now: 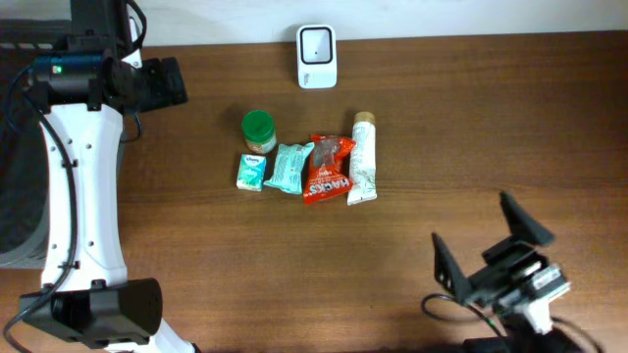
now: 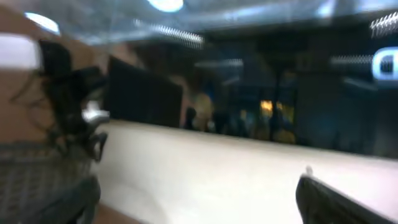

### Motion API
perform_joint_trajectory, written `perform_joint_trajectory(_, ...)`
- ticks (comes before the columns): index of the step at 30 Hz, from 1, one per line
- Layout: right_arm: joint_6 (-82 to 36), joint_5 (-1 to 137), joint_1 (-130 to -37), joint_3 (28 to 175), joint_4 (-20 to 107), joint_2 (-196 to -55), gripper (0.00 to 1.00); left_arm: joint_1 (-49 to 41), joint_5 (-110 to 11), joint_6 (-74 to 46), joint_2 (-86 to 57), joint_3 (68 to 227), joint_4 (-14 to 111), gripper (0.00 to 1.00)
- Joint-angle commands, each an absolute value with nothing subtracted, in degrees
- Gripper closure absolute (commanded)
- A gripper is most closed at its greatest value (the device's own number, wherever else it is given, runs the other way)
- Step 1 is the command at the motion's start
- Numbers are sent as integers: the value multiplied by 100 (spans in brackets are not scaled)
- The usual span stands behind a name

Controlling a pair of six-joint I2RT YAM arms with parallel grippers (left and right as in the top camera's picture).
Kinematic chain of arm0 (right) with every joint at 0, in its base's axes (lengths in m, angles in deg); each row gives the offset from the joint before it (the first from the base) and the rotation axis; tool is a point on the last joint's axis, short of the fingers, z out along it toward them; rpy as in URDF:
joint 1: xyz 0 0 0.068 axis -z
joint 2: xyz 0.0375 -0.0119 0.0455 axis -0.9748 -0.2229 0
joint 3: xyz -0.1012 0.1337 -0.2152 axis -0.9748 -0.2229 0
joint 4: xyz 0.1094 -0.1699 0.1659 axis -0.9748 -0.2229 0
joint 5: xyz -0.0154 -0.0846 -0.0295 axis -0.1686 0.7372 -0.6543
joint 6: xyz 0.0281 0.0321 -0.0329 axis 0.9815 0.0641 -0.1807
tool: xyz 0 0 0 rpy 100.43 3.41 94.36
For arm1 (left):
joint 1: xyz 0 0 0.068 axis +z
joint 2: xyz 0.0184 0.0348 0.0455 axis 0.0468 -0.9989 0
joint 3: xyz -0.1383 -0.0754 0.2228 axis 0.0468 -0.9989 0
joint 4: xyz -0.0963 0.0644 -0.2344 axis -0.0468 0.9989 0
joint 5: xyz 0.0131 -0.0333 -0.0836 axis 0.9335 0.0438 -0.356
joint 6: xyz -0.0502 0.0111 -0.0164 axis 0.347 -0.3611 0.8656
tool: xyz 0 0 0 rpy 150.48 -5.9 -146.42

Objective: Scan the item barcode
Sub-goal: 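Reach the right gripper to the green-capped jar and grasp its cap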

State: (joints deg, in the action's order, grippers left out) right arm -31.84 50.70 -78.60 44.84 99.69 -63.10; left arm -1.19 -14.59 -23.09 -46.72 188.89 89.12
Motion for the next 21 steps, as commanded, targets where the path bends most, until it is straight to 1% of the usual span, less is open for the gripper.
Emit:
perform_joint_trajectory(1,-3969,5206,-7822,6012,8467,-7512,1,-130,-1418,-2239,-4674,18977,8923,1)
perform_joint_trajectory(3,-4282,4924,-7822,6890,7492,-8332,2,-130,-1418,-2239,-4674,18977,8923,1)
perform_joint_trajectory(4,-4404,4635,-7822,7749,6611,-9136,1,-130,-1418,-2239,-4674,18977,8923,1)
perform_joint_trajectory(8,-4483,4224,-7932,10333,4013,-11472,2,-130,-1418,-2239,-4674,18977,8923,1)
perform_joint_trajectory(10,-4990,4233,-8211,11517,2939,-12541,2,-130,-1415,-2239,-4674,18977,8923,1)
perform_joint_trajectory(12,-5154,4255,-8594,12682,2063,-13608,2,-130,-1415,-2239,-4674,18977,8923,1)
perform_joint_trajectory(15,-5152,4235,-9064,13526,1698,-14722,2,-130,-1418,-2239,-4674,18977,8923,1)
perform_joint_trajectory(19,-5130,3446,-9580,13526,1840,-15533,2,-130,-1418,-2239,-4674,18977,8923,1)
perform_joint_trajectory(21,-5130,3199,-9844,13526,2135,-15940,2,-130,-1418,-2239,-4674,18977,8923,1)
